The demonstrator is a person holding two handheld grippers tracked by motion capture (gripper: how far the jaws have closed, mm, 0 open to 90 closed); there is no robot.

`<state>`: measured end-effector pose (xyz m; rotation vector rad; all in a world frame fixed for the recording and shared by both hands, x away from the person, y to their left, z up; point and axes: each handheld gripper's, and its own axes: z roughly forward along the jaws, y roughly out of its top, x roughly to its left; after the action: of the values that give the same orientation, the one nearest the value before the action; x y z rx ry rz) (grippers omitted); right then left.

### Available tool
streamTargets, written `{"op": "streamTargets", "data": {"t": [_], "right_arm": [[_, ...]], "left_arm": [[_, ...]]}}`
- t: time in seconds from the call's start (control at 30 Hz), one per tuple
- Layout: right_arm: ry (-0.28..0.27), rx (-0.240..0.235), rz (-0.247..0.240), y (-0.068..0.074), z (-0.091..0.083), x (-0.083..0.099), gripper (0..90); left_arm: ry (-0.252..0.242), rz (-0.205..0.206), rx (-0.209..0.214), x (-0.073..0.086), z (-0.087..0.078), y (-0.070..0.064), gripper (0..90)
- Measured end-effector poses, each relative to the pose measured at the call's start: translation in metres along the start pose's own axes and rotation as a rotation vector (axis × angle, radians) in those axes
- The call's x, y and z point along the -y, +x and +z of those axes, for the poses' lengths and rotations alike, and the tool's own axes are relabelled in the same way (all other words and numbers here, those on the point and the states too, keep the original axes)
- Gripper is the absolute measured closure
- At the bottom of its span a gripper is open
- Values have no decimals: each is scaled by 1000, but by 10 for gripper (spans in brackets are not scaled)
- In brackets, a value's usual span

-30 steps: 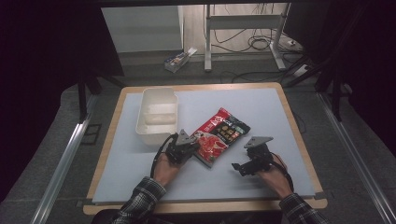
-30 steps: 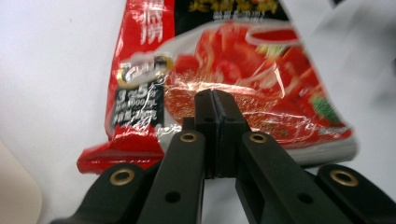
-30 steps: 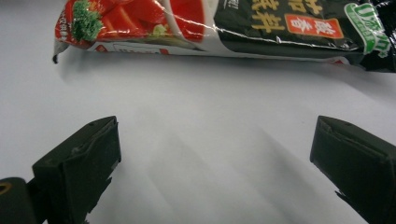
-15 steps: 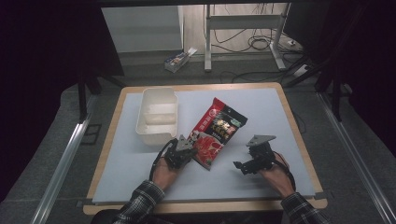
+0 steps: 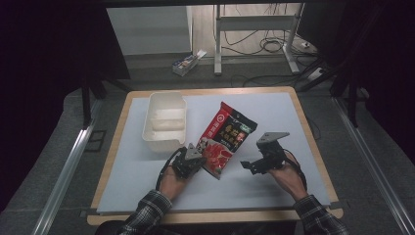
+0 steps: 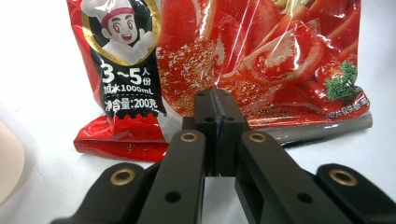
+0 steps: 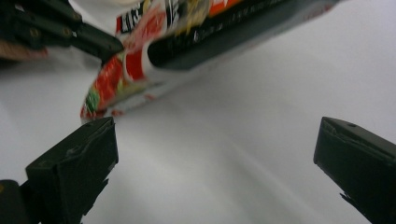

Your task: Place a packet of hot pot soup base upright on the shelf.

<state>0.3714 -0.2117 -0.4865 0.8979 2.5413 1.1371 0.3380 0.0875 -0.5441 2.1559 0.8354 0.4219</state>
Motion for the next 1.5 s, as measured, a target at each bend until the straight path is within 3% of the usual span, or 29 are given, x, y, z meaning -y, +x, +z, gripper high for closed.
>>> {"op": "streamTargets", "data": {"t": [0.23,0.57,0.7,0.77,0.87,1.0,1.17,1.23,1.33,1.4,1.5], "right_arm": [[-11,0,36,-14,12,-19,0],[-54,-75,116,-30,30,-65,39],[-62,-90,131,-31,36,-79,201],[-80,-133,161,-30,36,-83,293],[-92,-105,165,-28,36,-84,389],[-89,-80,206,-27,33,-84,530],[-120,-158,287,-30,26,-87,680],[-127,-158,277,-27,23,-89,692],[-139,-142,243,-21,18,-93,701],[-142,-122,216,-18,13,-98,704],[-142,-119,199,-14,7,-106,703]], "left_arm": [[4,-5,6,0,0,1,900],[9,-8,9,-1,1,1,900],[9,-6,10,-1,2,2,900],[11,0,8,-1,2,1,900],[11,2,3,-1,2,1,900],[13,20,-14,-1,1,-2,899],[4,32,-34,-1,0,-4,887],[-6,16,-33,0,-1,-4,846],[-8,1,-16,0,-4,-3,711],[2,19,-21,0,-7,-7,586],[-12,32,-4,-1,-12,-12,473]]}}
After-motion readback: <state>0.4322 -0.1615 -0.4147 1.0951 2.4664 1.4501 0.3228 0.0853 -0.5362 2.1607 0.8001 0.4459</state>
